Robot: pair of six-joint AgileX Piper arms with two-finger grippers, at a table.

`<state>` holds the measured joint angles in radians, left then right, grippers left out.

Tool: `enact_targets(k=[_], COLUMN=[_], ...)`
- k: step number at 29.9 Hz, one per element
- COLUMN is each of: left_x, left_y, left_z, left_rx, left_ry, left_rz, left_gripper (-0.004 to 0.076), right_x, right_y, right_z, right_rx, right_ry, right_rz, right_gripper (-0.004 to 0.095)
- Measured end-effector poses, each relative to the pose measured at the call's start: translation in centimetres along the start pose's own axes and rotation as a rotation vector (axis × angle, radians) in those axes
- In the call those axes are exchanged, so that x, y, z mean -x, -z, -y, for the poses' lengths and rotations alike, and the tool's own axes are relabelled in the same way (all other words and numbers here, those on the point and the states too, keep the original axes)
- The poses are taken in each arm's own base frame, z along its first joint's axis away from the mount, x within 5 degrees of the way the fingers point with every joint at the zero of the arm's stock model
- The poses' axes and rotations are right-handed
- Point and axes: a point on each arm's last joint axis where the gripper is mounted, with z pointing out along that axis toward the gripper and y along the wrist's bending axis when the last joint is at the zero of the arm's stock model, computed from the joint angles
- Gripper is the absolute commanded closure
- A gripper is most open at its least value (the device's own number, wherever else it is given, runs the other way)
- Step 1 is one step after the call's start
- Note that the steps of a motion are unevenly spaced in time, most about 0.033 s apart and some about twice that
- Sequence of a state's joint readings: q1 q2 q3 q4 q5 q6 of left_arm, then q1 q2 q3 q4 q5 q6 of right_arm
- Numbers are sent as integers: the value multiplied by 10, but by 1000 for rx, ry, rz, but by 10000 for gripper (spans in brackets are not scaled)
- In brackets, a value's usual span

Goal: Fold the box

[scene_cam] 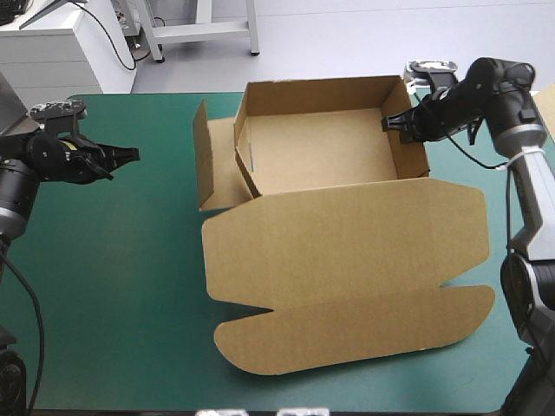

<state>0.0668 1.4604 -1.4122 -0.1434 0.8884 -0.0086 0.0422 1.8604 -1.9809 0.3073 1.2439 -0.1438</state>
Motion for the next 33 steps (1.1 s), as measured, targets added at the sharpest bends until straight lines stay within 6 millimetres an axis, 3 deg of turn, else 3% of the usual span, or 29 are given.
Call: enact_targets(k=[4, 7, 11, 19, 24, 30, 33], left_x=[3, 5, 10, 19, 15, 7, 6], left_y=[-18, -30, -38, -19, -15, -9, -2], left_z=[-4, 7, 28, 48, 64, 90, 92], left_rx=[-168, -339, -651, -1005, -1075, -1132, -1139], left_ry=[96, 132, 169, 184, 148, 71, 54], left_rz=[-28, -39, -26, 42, 17, -12, -1], left_gripper=[722, 723, 724, 731, 731, 731, 731], right_x=[-1, -3, -4, -4, -4, -2, -1], right_y=[35, 55, 67, 67, 63, 43, 37], right_z=[1, -6, -14, -14, -21, -42, -43], right_rx=[25, 36, 72, 72, 78, 32, 1], right_ry=[-27, -19, -15, -15, -2, 47, 56], right_rz=[80, 121, 150, 150, 144, 116, 106], right_gripper=[929, 928, 928, 927, 927, 927, 927])
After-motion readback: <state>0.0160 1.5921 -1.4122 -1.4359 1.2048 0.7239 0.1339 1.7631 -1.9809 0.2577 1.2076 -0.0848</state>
